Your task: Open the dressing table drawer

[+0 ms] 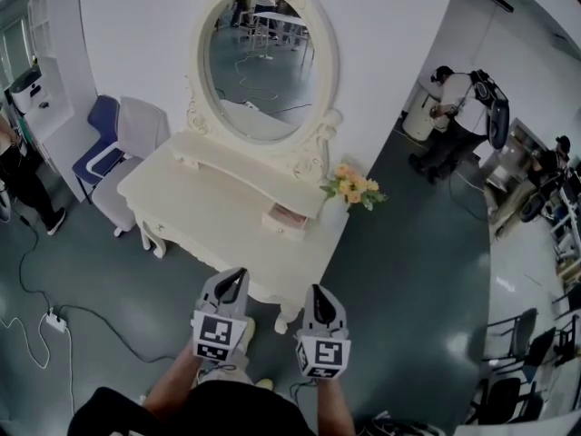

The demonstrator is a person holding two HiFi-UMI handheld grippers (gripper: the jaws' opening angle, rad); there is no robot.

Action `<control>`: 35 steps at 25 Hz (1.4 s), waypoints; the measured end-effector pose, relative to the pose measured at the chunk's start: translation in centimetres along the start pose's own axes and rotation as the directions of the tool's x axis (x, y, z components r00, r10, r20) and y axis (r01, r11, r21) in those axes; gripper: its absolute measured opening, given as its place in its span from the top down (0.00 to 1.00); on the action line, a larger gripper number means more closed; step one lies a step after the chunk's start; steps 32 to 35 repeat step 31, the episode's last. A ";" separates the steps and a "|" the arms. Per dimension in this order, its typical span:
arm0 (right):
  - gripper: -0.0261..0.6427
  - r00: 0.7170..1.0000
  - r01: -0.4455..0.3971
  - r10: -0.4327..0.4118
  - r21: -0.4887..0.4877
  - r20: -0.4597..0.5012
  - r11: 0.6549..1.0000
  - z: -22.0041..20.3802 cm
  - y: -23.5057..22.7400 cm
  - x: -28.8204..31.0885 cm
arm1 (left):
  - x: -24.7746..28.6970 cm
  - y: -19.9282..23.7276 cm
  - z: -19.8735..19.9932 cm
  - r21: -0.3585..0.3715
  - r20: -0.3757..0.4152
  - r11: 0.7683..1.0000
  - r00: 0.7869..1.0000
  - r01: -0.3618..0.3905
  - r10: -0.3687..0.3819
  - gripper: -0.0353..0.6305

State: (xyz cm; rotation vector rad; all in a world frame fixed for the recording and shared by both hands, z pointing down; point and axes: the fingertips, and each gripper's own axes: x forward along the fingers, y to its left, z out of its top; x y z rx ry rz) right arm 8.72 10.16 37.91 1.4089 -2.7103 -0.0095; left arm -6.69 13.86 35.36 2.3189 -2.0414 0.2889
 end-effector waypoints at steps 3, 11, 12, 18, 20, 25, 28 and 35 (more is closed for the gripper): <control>0.96 1.000 0.000 0.000 0.004 0.009 1.000 1.0 0.0 -0.8 | -0.6 -0.7 0.3 0.002 0.008 1.000 1.000 0.006 -0.006 0.94; 0.96 1.000 -0.005 0.005 0.001 0.007 1.000 1.0 -0.1 -1.0 | -0.5 -1.4 0.3 0.004 0.009 1.000 1.000 0.016 -0.016 0.94; 0.96 1.000 -0.005 0.005 0.003 0.005 1.000 0.9 -0.1 -1.0 | -0.5 -1.3 0.3 0.003 0.009 1.000 1.000 0.017 -0.017 0.94; 0.96 1.000 0.005 -0.005 0.006 0.005 1.000 0.8 -0.5 -0.8 | -0.1 -1.5 0.2 0.004 0.003 1.000 1.000 0.024 -0.024 0.94; 0.96 1.000 0.004 -0.004 0.005 -0.003 1.000 0.5 -0.5 -0.7 | 0.1 -1.4 0.2 0.005 0.001 1.000 1.000 0.025 -0.025 0.94; 0.96 1.000 0.009 -0.009 0.003 -0.015 1.000 -0.2 -0.8 -0.7 | 0.3 -1.5 0.2 0.006 0.001 1.000 1.000 0.031 -0.031 0.94; 0.96 1.000 0.012 -0.012 0.002 -0.008 1.000 0.1 -0.9 -0.7 | 0.4 -1.6 0.2 0.005 0.004 0.999 0.999 0.032 -0.032 0.94; 0.96 1.000 0.003 -0.003 0.000 0.015 1.000 0.1 -0.9 -0.4 | 0.5 -1.5 0.2 0.001 0.006 0.999 0.999 0.033 -0.033 0.94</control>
